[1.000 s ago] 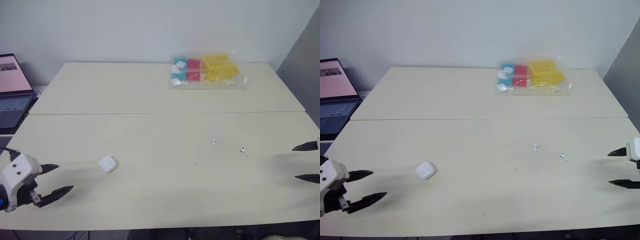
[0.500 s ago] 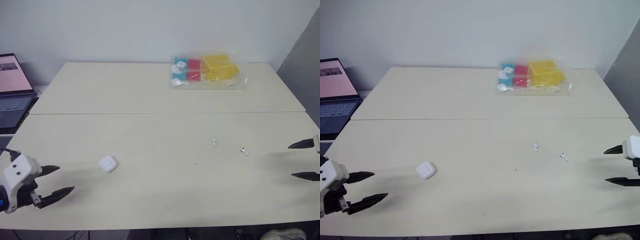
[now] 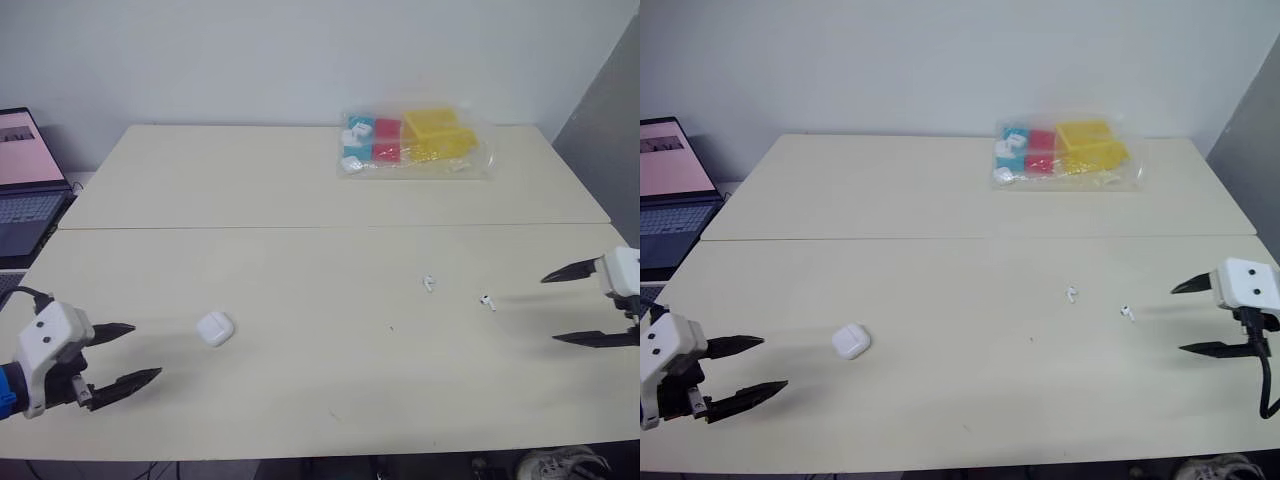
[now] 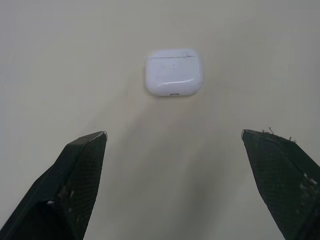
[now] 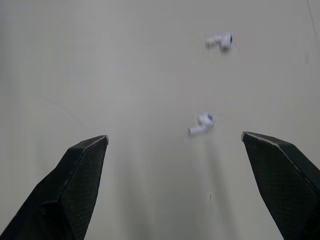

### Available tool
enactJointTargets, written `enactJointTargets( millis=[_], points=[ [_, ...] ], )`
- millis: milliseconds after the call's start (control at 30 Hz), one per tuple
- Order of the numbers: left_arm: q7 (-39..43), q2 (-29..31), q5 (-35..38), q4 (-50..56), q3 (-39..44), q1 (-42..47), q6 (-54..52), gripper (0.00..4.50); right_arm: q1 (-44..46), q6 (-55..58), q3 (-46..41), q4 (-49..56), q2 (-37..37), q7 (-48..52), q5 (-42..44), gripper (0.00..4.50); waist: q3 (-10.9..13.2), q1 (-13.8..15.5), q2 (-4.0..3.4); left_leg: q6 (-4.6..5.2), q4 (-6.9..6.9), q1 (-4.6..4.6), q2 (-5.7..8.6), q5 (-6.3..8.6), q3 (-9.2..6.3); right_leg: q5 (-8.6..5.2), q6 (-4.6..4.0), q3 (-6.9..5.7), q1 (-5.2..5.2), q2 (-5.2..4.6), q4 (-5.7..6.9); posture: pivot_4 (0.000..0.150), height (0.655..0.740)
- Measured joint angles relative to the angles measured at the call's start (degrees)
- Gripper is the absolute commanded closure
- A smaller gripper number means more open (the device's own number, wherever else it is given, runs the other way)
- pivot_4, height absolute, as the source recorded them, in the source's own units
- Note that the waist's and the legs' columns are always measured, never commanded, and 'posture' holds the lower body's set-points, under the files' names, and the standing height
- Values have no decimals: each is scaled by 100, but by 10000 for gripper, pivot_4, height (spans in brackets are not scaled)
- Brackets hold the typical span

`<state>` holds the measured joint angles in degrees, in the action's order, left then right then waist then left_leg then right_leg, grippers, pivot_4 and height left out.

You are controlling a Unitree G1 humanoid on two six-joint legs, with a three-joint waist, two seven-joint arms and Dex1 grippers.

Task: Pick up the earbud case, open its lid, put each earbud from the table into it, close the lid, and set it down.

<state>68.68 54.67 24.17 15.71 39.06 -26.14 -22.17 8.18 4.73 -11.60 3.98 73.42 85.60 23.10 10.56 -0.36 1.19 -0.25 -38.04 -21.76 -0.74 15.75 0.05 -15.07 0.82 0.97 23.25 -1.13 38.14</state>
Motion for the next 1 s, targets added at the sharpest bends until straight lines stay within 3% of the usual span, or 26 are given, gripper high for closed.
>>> enactJointTargets(
  millis=[100,300,567,1000],
  points=[
    [-87,-20,32,85,-155,153,-90,0,528,945,270,1005,-285,-290,671,156,0,3,0,0,-2,0,-1,0,-8,1,1,-4,0,0,3,1500,7400],
    [-359,-98,-1,87,-851,708,-112,0,1406,2638,1013,2056,-1075,-869,1837,156,-1,27,2,0,-5,-4,1,0,-11,12,-13,-5,-2,-2,-2,1500,7400],
    [-553,-104,-328,-395,-1788,1561,220,0,1959,2922,1451,2071,-1464,-1028,1665,156,-1,23,2,0,-2,-12,5,0,-10,14,-11,-7,4,-6,-6,1500,7400],
    [-736,-213,-874,-1311,-2795,2203,495,0,1909,2943,1524,2181,-1578,-1055,1477,156,-1,23,2,0,-3,-12,4,0,-11,15,-11,-8,4,-5,-3,1500,7400]
  ],
)
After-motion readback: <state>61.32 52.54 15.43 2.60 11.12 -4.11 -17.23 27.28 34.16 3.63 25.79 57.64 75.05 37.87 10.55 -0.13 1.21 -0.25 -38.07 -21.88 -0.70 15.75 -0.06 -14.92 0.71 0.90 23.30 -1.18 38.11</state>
